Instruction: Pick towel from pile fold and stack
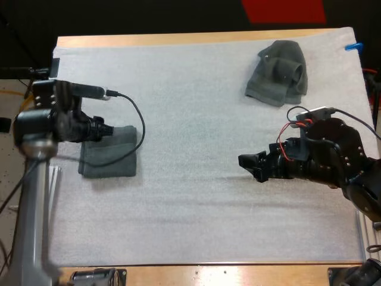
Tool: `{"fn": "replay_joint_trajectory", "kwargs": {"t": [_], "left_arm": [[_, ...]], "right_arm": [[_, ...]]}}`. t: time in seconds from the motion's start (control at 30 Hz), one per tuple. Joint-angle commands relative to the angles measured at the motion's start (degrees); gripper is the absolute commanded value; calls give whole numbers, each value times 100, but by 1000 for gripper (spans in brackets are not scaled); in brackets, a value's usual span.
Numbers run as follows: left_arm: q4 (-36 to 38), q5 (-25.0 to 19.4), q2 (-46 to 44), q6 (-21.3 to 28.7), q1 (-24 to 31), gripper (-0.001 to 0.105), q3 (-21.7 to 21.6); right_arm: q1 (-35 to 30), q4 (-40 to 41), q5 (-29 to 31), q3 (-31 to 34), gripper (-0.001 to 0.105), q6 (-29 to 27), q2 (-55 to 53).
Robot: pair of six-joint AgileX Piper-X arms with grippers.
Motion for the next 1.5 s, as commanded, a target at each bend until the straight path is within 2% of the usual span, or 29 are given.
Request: {"fn": "replay_joint_trajectory", "kwargs": {"t": [0.0,0.13,0.23,0.33,0.47,0.57,0.67,0.97,1.13,1.3,1.47], "left_arm": [[62,395,-375,-156,-33,61,-24],[72,701,-1175,-299,-31,61,-24],[166,755,-1703,-299,-31,61,-24],[196,1004,-2178,-308,-31,61,21],[195,1424,-2763,-299,-31,61,135],[183,1424,-3139,-216,-31,61,256],[184,1393,-3489,-71,-125,61,395],[446,769,-4326,308,-823,61,454],[572,743,-4851,308,-869,61,454],[662,697,-5743,358,-869,61,454],[1240,379,-6612,401,-869,61,454]], "right_arm": [[-37,-38,166,-18,79,-145,-43],[-450,-38,232,-18,79,-347,-45],[-1019,-13,232,-18,79,-685,-45],[-1625,74,232,-18,79,-986,-45],[-2385,399,323,-18,79,-1665,-63],[-2826,727,525,-18,79,-2011,-144],[-3105,892,651,-18,79,-2110,-344],[-3265,1136,827,96,79,-2351,-1499],[-3265,1164,827,287,79,-2282,-2533],[-3265,1170,817,603,79,-2261,-4001],[-3265,1170,780,961,79,-2262,-5289]]}}
